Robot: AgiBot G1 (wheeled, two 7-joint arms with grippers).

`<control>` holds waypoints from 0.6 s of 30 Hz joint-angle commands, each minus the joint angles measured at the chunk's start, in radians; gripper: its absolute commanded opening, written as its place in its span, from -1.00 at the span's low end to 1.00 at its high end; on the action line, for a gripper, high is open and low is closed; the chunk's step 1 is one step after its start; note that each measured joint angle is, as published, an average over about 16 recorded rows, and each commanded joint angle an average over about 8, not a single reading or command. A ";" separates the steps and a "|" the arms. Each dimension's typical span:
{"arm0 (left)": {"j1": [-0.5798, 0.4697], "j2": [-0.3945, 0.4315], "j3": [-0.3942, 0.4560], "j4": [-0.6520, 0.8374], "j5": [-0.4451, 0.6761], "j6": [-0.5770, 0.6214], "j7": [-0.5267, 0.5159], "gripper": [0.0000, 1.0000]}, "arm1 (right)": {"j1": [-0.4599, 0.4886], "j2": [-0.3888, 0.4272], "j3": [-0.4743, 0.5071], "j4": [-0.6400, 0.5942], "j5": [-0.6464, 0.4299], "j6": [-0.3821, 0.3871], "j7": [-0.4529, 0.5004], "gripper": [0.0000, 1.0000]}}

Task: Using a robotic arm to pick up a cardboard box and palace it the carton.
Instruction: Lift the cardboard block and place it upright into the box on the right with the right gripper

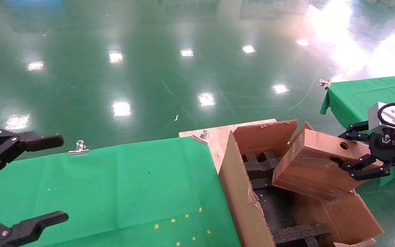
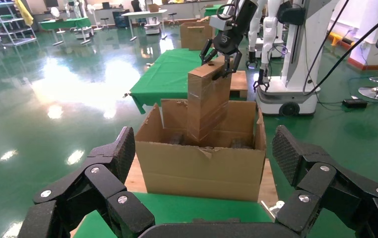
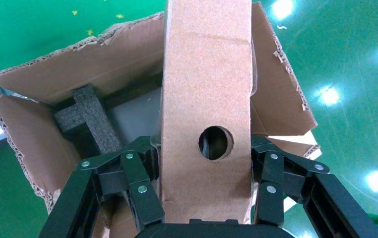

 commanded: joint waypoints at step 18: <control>0.000 0.000 0.001 0.001 0.000 0.000 0.000 1.00 | -0.107 0.104 -0.059 0.230 -0.066 0.338 0.541 -1.00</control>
